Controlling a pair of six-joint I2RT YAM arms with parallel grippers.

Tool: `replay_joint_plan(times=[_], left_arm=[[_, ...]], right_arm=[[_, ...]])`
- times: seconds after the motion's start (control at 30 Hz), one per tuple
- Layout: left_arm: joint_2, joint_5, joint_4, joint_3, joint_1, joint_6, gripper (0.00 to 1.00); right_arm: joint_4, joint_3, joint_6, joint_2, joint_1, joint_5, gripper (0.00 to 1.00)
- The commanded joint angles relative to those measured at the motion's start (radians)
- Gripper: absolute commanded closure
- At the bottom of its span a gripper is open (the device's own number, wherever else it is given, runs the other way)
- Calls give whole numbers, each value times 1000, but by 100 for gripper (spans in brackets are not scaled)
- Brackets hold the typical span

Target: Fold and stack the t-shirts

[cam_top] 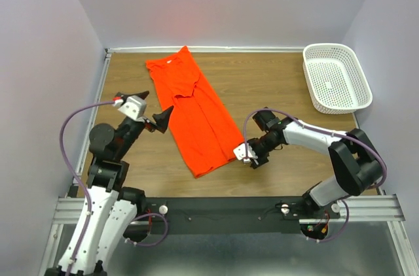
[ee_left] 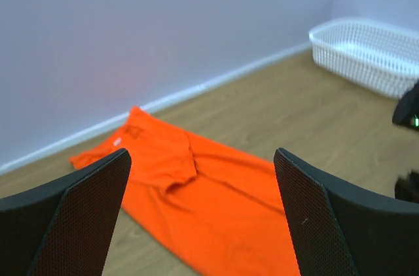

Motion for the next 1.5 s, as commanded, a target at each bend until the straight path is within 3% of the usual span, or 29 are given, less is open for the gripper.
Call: replay_joint_plan(times=[0.0,0.07,0.13,0.17,0.2,0.3,0.47,0.67,0.93,1.17,1.33,1.47], left_arm=[[52,-161,-170,94,-109,215,1],[122,-264,-211,114,-215,263,1],[188,-483,-250,143,-308,311,1],[269,-569,-265,152,-430,322,1],[309,-752,-274,160,-488,335,1],[420,-921,-302,183,-651,342,2],[313,-681,-288,123,-740,414,2],[302,-611,-371,22,-911,463,5],[435,-688,-363,36,-1011,469,13],[497,-703,-322,37,-1079,449,18],[478,-773,-305,66,-1104,391,27],[391,-806,-294,134,-1104,294,26]], right_arm=[[84,-12,42,42,23,75,37],[107,-1,59,59,27,83,37],[113,7,72,70,27,89,37],[115,10,76,68,27,87,37],[113,10,86,65,27,84,37],[111,-3,90,31,27,80,37],[108,-27,104,-55,27,99,37],[102,-23,122,-79,27,61,36],[95,-1,144,-64,29,30,36],[104,43,145,71,27,92,40],[131,56,173,106,27,115,50],[133,46,184,88,27,119,53]])
